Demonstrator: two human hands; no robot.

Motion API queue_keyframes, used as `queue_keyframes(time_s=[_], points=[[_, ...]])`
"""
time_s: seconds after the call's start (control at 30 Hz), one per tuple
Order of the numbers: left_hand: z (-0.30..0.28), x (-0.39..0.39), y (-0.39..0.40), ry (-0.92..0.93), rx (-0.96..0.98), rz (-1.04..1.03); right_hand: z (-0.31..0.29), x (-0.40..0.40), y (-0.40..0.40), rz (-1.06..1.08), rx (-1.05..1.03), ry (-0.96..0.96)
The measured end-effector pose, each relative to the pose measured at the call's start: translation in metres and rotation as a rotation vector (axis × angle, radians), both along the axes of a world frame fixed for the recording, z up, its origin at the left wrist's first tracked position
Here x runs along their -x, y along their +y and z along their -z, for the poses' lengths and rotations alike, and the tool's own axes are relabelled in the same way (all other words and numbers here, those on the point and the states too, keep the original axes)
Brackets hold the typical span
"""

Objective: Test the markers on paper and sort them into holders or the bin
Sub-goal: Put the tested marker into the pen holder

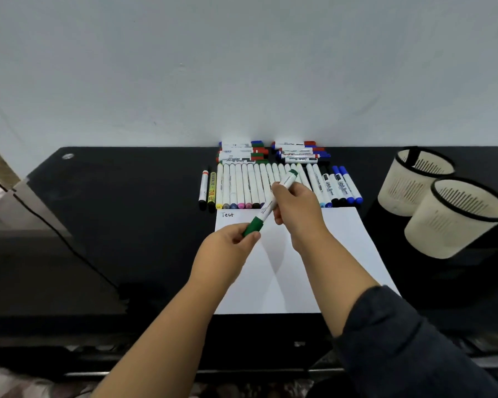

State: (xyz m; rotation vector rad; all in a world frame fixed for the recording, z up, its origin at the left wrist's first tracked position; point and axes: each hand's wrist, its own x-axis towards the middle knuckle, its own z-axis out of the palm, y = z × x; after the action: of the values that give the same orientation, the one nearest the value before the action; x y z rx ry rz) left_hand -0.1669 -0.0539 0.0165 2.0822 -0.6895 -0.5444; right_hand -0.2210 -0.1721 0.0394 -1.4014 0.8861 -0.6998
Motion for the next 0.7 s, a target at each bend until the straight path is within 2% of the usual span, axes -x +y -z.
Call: queue_keyframes(time_s=[0.1,0.23,0.5,0.6,0.7], points=[[-0.003,0.001,0.007,-0.048,-0.031,0.010,0.006,0.003,0.010,-0.015,-0.092,0.032],[0.001,-0.002,0.014,-0.208,-0.101,0.064,0.019,0.009,0.019,-0.072,-0.080,0.139],[0.008,-0.005,0.011,-0.448,-0.231,0.174,0.030,0.007,0.021,-0.074,-0.187,0.083],[0.007,-0.005,0.007,-0.411,-0.283,0.200,0.035,0.004,0.021,-0.061,-0.172,0.079],[0.004,-0.008,0.006,-0.238,-0.286,0.195,0.039,0.002,0.022,-0.033,-0.112,0.106]])
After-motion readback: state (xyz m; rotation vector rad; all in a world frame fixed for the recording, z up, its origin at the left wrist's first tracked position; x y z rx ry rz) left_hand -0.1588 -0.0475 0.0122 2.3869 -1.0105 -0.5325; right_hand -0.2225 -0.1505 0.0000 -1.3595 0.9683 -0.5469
